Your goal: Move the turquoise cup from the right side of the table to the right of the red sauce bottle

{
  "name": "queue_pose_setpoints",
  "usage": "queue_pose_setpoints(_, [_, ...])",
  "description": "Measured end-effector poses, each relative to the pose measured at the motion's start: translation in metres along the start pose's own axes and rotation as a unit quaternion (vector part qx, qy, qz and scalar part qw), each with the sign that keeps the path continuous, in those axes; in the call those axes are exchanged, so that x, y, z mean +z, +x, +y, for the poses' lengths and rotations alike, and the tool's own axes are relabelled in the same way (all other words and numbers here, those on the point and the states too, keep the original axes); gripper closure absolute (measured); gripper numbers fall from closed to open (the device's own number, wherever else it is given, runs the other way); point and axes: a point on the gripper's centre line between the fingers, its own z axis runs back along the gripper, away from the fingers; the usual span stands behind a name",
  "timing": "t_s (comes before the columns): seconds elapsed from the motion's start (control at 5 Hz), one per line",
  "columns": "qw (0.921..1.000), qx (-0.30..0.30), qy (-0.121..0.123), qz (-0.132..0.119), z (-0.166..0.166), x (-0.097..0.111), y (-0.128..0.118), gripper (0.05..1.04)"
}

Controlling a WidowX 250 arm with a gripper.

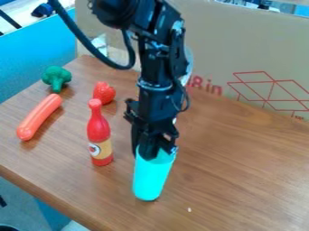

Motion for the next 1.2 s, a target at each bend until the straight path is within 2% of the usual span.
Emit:
queue_pose_setpoints(0.2, [0.9999,-0.012,0.002,0.001,-0.001,-0.002,-0.004,0.984])
queue_pose_setpoints(0.4, [0.9995,-0.016,0.006,-0.025,-0.002,-0.001,-0.007,0.949])
queue_pose_setpoints(0.6, [0.9954,-0.027,0.011,-0.091,-0.007,0.022,-0.004,0.768])
queue_pose_setpoints(0.8, [0.9832,-0.044,0.022,-0.176,-0.018,0.062,-0.003,0.469])
queue_pose_setpoints(1.0, [0.9815,-0.037,0.016,-0.187,-0.019,0.076,-0.004,0.14])
queue_pose_setpoints(1.2, [0.9838,-0.02,0.011,-0.178,-0.018,0.082,-0.006,0.075])
